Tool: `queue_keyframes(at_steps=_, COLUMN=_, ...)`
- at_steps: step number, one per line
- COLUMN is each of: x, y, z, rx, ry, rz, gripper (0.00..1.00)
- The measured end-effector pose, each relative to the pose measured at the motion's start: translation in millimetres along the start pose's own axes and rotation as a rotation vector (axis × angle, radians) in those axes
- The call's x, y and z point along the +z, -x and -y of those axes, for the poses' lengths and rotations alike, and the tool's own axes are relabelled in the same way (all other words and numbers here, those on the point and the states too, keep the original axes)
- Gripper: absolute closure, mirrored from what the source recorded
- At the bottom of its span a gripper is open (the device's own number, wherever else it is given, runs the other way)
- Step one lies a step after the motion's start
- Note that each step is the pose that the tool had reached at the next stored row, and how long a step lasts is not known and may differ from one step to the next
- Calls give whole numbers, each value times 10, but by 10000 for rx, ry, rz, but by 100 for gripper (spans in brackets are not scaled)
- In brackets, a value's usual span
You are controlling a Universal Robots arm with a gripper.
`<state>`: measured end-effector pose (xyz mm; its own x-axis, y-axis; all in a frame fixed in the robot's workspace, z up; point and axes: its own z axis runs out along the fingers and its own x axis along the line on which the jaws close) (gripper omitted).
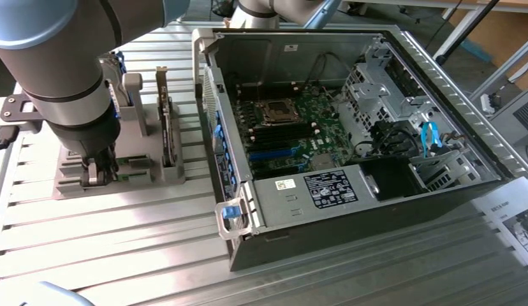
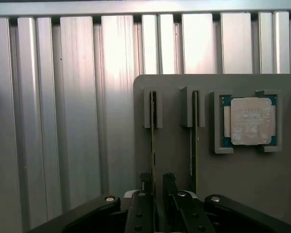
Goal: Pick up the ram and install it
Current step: 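Pick up the ram and move it above insertion slot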
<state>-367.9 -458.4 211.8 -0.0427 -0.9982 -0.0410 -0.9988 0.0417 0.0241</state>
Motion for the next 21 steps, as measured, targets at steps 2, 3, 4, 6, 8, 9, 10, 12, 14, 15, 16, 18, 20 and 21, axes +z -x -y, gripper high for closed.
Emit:
queue_keyframes(at_steps=2, x=0, y=1, z=10, rx=1, ry=0, rz=0, gripper=76)
queue_keyframes(at_steps=3, x=-1, y=1, z=15, rx=2, ry=1, rz=0, gripper=76)
queue_keyframes(at_steps=4, x=-1, y=1, z=20, rx=2, ry=0, rz=0, gripper=76)
queue_keyframes(at_steps=6, x=-1, y=2, z=33, rx=1, ry=0, rz=0, gripper=76)
queue_keyframes(at_steps=8, x=-1, y=2, z=43, rx=2, ry=1, rz=0, gripper=76)
queue_keyframes(at_steps=9, x=-2, y=2, z=50, rx=2, ry=1, rz=0, gripper=76)
queue_keyframes(at_steps=10, x=-2, y=3, z=56, rx=1, ry=0, rz=0, gripper=76)
queue_keyframes(at_steps=12, x=-2, y=3, z=69, rx=1, ry=1, rz=-1, gripper=76)
queue_keyframes(at_steps=14, x=-2, y=4, z=80, rx=2, ry=1, rz=0, gripper=76)
queue_keyframes(at_steps=15, x=-3, y=4, z=86, rx=2, ry=1, rz=-1, gripper=76)
queue_keyframes(at_steps=16, x=-3, y=4, z=91, rx=1, ry=1, rz=-1, gripper=76)
queue_keyframes(at_steps=18, x=-2, y=5, z=99, rx=2, ry=0, rz=0, gripper=76)
queue_keyframes(at_steps=20, x=-3, y=5, z=103, rx=2, ry=1, rz=-1, gripper=76)
queue_keyframes(at_steps=21, x=-3, y=5, z=103, rx=2, ry=1, rz=-1, gripper=76)
